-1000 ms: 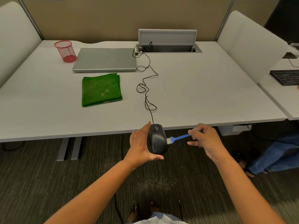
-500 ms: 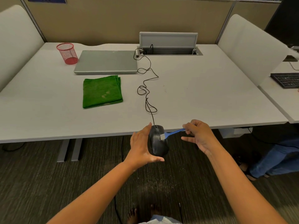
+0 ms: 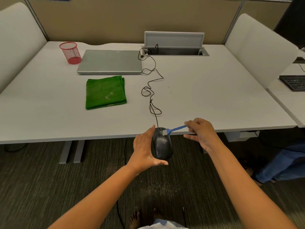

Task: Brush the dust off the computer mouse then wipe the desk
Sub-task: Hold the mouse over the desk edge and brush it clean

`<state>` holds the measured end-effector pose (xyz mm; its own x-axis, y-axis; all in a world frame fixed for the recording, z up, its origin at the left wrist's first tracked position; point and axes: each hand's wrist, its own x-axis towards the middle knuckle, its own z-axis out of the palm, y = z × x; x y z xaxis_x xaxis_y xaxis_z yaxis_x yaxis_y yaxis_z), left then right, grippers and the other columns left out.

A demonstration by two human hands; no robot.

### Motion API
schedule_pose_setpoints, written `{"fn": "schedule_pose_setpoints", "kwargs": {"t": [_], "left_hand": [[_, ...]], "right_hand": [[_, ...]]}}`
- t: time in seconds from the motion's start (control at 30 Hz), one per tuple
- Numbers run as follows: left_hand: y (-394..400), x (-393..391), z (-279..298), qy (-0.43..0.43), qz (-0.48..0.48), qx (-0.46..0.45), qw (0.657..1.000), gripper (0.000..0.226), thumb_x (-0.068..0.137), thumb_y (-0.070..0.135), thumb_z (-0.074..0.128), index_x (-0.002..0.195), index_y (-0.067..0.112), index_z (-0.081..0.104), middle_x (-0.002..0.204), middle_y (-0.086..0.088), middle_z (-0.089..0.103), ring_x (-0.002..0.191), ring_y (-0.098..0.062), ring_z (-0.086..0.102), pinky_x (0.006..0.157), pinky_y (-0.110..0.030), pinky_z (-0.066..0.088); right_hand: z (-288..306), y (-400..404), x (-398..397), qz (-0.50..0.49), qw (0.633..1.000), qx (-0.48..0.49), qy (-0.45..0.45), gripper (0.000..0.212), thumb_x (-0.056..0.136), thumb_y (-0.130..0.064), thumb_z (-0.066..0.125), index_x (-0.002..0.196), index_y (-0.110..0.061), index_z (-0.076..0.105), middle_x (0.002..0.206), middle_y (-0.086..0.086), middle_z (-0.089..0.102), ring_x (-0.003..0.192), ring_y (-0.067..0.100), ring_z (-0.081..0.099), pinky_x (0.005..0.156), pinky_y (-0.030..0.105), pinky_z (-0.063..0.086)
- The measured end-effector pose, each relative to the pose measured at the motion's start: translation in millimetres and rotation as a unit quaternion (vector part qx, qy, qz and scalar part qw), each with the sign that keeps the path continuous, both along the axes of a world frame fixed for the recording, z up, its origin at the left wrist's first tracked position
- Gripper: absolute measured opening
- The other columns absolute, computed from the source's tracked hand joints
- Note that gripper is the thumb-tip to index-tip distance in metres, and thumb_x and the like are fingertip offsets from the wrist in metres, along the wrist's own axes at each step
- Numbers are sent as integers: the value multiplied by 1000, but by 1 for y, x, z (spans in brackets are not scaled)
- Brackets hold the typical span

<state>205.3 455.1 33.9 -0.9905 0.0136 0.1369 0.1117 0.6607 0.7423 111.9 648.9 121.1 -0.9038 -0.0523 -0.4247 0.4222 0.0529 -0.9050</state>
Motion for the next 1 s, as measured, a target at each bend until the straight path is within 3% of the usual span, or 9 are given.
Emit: {"fn": "schedule_pose_setpoints", "kwargs": {"t": [0.1,0.27,0.4,0.57,1.0], "left_hand": [[-1,0,0,2,-1,-4,1000,124,42,76,71,136,50,-7,142,6,28,125,-6,22,109,-39,13],[-1,-1,1,3,2,2,1000,123,42,77,69,136,51,-7,143,5,27,124,-2,19,109,-40,13],[-2,-2,2,4,3,-3,1000,123,43,76,70,135,51,-9,143,2,27,127,-12,23,111,-47,15],[-3,0,4,0,6,-2,1000,124,43,72,73,134,53,-10,143,3,27,127,-11,22,111,-50,16],[-2,1,3,-11,2,-1,1000,125,45,69,75,135,53,-10,143,10,22,124,-2,17,111,-48,13]], "right_hand": [[1,0,-5,-8,1000,0,4,22,79,-14,70,64,-12,54,75,6,50,77,15,52,54,27,57],[2,-4,-9,-20,1000,16,1,19,79,-15,70,66,-11,56,76,6,51,77,15,52,52,25,56],[3,-3,-12,-31,999,-5,10,18,79,-14,69,66,-10,57,75,6,50,75,14,50,50,25,55],[2,-8,-13,3,1000,-3,-14,19,79,-14,68,66,-11,56,76,7,49,76,15,49,59,31,55],[3,-10,-15,13,1000,1,-4,22,78,-11,69,61,-11,55,70,6,50,73,15,50,52,26,55]]}}
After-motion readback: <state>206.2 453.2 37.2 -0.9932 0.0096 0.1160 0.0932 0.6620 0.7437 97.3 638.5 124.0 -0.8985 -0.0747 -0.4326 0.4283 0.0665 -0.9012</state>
